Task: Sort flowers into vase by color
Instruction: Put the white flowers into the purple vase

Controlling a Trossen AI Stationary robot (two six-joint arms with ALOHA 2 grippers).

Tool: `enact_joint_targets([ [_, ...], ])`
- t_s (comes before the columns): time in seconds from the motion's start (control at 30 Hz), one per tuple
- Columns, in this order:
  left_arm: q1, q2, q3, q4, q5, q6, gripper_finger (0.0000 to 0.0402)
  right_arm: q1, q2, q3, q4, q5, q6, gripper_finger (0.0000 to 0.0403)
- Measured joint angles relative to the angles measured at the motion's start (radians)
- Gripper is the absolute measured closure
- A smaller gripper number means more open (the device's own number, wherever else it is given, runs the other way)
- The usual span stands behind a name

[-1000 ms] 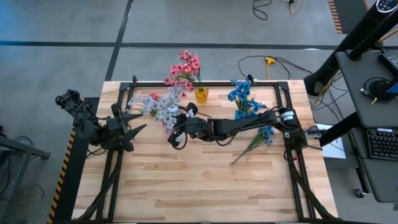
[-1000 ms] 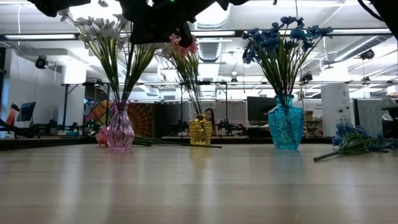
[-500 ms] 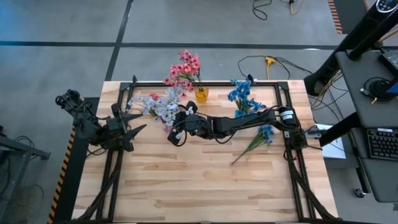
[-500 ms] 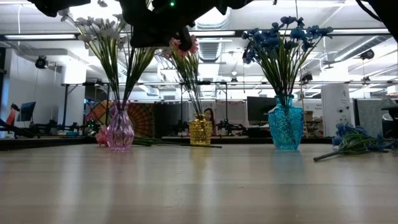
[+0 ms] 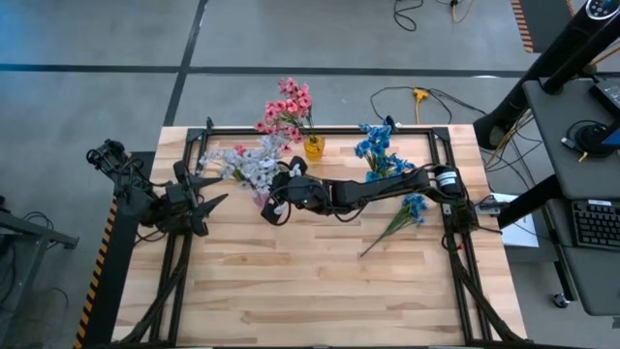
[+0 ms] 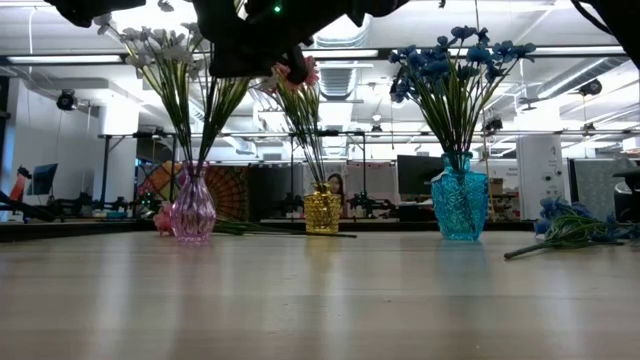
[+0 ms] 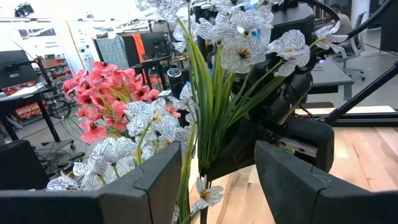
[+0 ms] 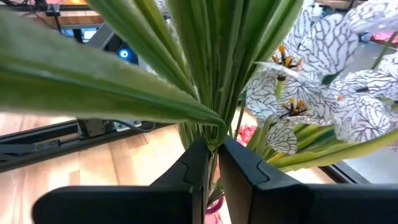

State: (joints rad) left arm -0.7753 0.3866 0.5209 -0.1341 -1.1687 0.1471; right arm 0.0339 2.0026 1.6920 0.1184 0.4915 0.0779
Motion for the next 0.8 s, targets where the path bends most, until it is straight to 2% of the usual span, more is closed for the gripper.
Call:
enact_joint_targets([
  [0.8, 0.0, 0.0, 0.0, 0.0, 0.0, 0.0, 0.0215, -0.008, 0.008, -0.01, -0.006, -0.003, 0.0, 0.0376],
])
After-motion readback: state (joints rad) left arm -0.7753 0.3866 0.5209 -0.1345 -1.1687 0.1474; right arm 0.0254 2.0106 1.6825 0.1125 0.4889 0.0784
